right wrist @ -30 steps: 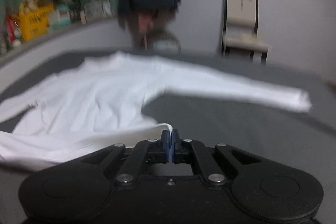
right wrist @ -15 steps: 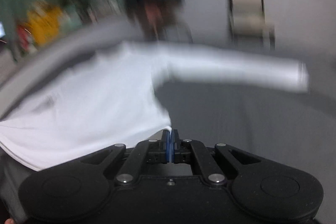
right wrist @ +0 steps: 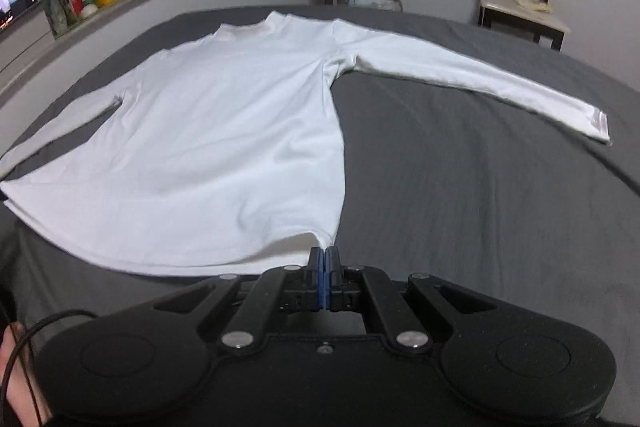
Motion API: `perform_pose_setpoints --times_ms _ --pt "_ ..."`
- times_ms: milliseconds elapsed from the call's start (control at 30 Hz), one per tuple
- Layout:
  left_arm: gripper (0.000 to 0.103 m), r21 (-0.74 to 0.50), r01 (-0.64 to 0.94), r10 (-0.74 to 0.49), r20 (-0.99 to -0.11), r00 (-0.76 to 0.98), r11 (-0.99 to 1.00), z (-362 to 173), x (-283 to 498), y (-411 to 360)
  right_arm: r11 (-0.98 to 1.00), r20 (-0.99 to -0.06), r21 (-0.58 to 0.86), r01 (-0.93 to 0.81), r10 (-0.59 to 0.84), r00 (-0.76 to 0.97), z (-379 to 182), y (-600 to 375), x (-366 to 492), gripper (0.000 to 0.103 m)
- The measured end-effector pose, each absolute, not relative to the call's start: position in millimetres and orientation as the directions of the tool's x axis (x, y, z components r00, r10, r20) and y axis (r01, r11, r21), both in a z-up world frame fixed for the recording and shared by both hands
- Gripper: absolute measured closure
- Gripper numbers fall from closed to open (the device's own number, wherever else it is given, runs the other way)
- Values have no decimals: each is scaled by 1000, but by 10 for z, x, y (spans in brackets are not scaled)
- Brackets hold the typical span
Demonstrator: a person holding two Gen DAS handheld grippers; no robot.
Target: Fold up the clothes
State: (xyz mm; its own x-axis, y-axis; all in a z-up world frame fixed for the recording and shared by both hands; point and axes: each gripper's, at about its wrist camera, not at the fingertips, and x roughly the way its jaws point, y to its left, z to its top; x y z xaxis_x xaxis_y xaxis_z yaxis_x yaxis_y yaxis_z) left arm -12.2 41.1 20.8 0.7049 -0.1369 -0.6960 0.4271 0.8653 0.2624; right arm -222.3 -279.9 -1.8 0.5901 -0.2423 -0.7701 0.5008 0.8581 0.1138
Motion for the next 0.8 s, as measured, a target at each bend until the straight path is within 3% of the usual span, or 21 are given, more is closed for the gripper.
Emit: perform_pose_setpoints --times_ms 200,300,333,400,433,500,600,800 --pt "98 260 471 -112 -771 626 843 49 -66 364 854 -870 129 503 -146 471 -236 -2838 -2040 98" --pt "98 250 477 -129 -766 630 843 69 -88 354 870 -843 129 475 -156 515 -85 -2700 -1998 92" --pt "98 247 478 -133 -765 630 843 70 -96 352 883 -820 159 441 -131 557 28 -2638 -1925 90" --pt "98 238 481 -141 -766 627 844 68 -107 350 921 -776 170 352 -95 623 263 -2482 -1692 73" --pt "98 230 482 -146 -769 623 845 66 -101 356 942 -756 153 298 -82 649 383 -2391 -1535 70" --pt "98 214 485 -154 -776 612 848 53 -62 373 982 -724 90 163 -48 688 559 -2175 -1047 53" --pt "98 164 503 -183 -801 570 849 -8 8 447 1000 -701 -17 -12 -4 713 679 -1909 -221 44" --pt "98 -49 475 -301 -830 471 878 -166 210 775 962 -757 -243 -122 -110 644 302 -1503 1557 44"
